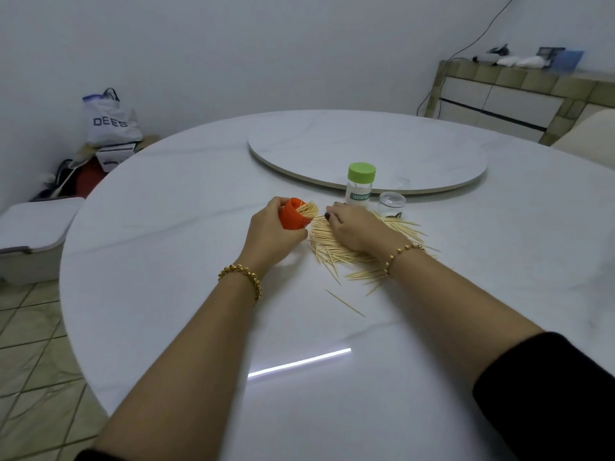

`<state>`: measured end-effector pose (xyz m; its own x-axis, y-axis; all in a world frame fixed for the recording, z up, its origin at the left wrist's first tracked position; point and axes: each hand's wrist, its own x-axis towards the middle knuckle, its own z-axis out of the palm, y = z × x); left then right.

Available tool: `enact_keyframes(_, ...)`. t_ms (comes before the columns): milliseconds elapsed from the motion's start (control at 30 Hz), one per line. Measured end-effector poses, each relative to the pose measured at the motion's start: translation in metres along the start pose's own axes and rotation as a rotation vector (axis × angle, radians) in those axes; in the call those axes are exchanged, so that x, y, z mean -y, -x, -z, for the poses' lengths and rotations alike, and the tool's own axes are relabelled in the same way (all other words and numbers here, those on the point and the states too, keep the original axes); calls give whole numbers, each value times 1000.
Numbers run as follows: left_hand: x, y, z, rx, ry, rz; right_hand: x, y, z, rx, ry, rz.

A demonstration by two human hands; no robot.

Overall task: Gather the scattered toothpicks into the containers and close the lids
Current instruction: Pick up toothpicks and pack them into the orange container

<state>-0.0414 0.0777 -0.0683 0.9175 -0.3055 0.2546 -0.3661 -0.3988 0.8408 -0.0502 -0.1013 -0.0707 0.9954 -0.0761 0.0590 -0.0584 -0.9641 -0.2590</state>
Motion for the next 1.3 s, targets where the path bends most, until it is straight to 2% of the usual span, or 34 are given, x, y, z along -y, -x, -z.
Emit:
enact_keyframes(400, -8, 8, -9, 50, 9, -33, -10, 67, 13, 2, -28, 66)
enact_keyframes(600, -13, 11, -10, 80, 8, -48, -23, 74, 25, -111, -88, -5)
enact_keyframes(867, -16, 13, -15, 111, 2, -65, -43, 70, 23, -80, -98, -115)
enact_keyframes(1133, -21, 18, -20, 128, -3, -106, -54, 83, 16, -181, -136, -64)
enact_keyframes(1300, -26, 22, -25, 152, 3, -122, -64, 94, 22, -265, -260, -111)
